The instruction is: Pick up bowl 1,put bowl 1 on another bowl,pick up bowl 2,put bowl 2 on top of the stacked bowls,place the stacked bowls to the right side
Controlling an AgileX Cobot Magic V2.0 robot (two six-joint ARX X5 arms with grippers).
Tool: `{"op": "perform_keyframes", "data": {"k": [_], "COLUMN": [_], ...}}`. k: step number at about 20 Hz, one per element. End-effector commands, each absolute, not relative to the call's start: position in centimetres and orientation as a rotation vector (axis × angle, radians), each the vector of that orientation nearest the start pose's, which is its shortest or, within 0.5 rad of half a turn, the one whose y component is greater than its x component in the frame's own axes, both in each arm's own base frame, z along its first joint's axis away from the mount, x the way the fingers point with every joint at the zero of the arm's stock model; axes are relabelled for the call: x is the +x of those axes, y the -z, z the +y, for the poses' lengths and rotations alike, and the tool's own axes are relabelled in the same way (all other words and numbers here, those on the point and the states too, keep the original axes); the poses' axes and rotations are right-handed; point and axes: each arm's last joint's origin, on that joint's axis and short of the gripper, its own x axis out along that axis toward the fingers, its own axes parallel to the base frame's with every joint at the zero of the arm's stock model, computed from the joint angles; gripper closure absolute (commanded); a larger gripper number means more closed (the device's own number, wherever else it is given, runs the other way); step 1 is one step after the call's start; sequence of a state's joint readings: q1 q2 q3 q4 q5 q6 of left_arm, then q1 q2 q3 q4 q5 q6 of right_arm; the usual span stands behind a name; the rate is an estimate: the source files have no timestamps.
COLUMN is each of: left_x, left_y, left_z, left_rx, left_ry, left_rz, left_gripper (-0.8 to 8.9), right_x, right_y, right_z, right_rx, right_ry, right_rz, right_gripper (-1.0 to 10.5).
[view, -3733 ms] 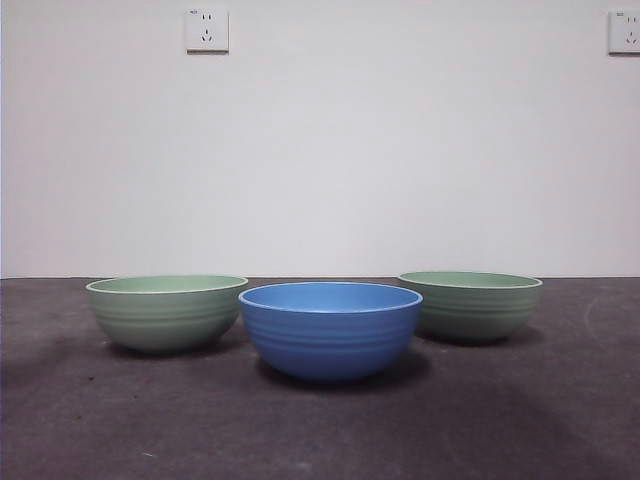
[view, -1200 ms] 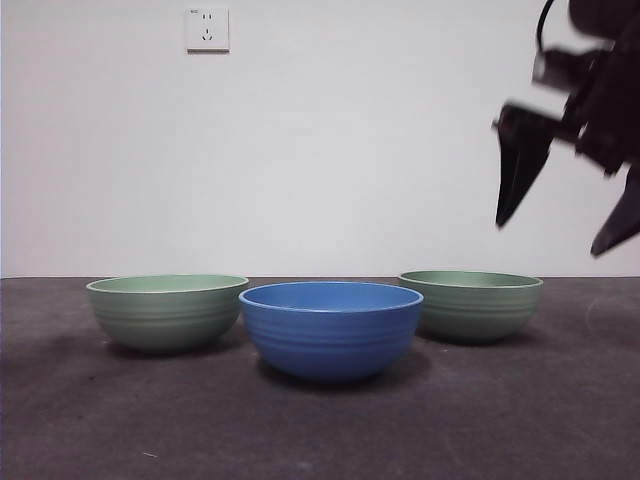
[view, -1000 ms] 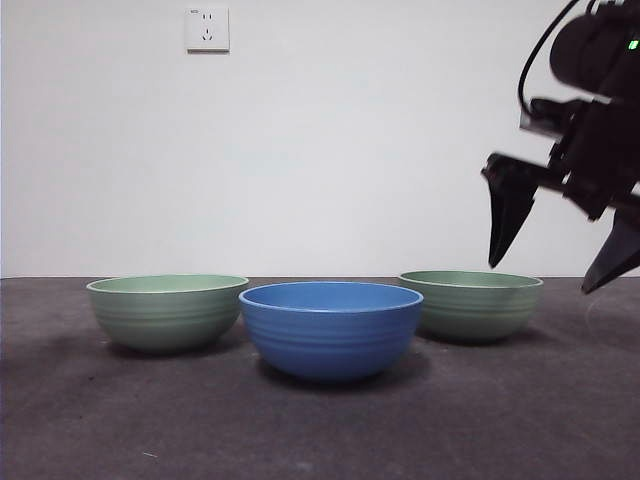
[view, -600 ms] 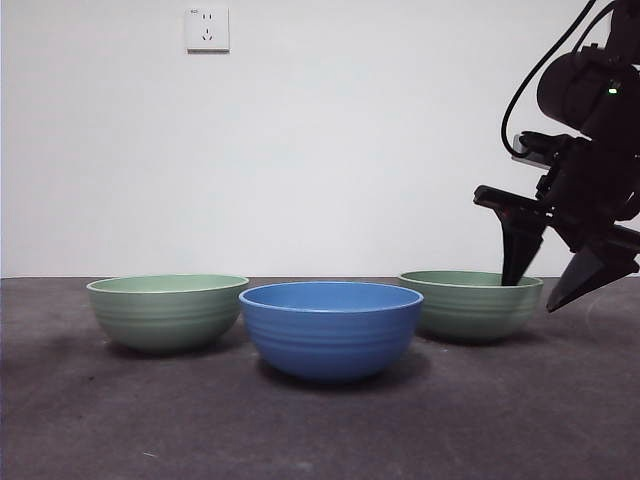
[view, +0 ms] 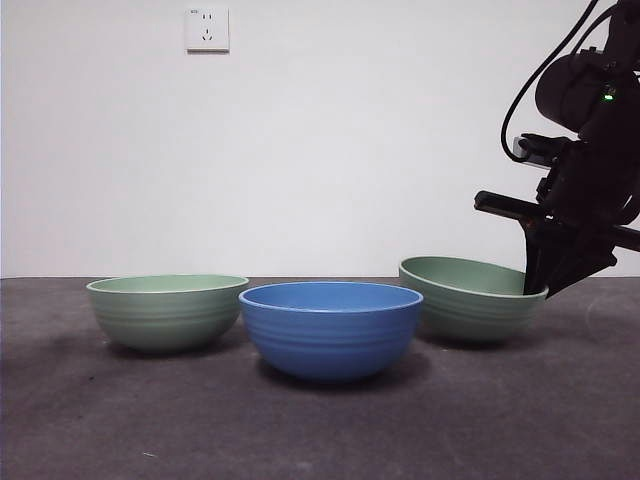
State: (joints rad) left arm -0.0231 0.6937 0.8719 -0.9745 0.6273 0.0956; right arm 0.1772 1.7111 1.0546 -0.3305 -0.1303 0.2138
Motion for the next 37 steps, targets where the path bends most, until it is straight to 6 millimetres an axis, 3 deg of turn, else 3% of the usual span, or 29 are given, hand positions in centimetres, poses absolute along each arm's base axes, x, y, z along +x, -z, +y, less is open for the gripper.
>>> {"op": "perform_keyframes", "data": {"k": [1, 5, 8, 14, 18, 23, 27, 28, 31, 35, 37], "left_x": [11.0, 11.0, 11.1, 11.1, 11.0, 11.1, 11.7, 12.1, 13.6, 15.9, 17.3], "left_y": [-31.0, -31.0, -31.0, -31.0, -31.0, -31.0, -30.9, -30.7, -30.2, -29.4, -28.8], "left_z": [-2.0, -2.0, -1.9, -1.9, -1.9, -1.9, -1.9, -1.9, -1.9, -2.1, -2.3], "left_rx": [-0.147, -0.144, -0.136, -0.137, -0.139, -0.138, -0.130, -0.130, -0.141, -0.144, -0.126], "left_ry": [0.653, 0.645, 0.629, 0.630, 0.631, 0.630, 0.607, 0.598, 0.597, 0.600, 0.581], "left_rz": [0.737, 0.737, 0.739, 0.741, 0.744, 0.742, 0.750, 0.764, 0.803, 0.827, 0.841], "left_gripper": [3.38, 3.38, 3.38, 3.38, 3.38, 3.38, 3.38, 3.38, 3.38, 3.38, 3.38], "right_x": [33.0, 30.7, 28.7, 26.9, 26.8, 27.2, 27.1, 27.0, 26.7, 26.2, 25.7], "right_y": [-20.7, -24.9, -26.0, -24.5, -22.5, -20.4, -20.1, -20.1, -20.1, -20.5, -22.0], "right_z": [6.5, 7.8, 9.9, 14.9, 17.0, 17.7, 18.0, 18.1, 18.6, 19.1, 18.7], "right_rx": [0.180, 0.185, 0.138, -0.010, -0.061, -0.110, -0.115, -0.118, -0.128, -0.133, -0.122], "right_ry": [-0.193, -0.303, -0.382, -0.466, -0.497, -0.469, -0.478, -0.483, -0.502, -0.522, -0.526], "right_rz": [0.936, 0.852, 0.871, 0.938, 1.003, 1.059, 1.068, 1.069, 1.070, 1.057, 1.018], "right_gripper": [9.6, 9.6, 9.6, 9.6, 9.6, 9.6, 9.4, 9.3, 7.2, 7.2, 7.2]}}
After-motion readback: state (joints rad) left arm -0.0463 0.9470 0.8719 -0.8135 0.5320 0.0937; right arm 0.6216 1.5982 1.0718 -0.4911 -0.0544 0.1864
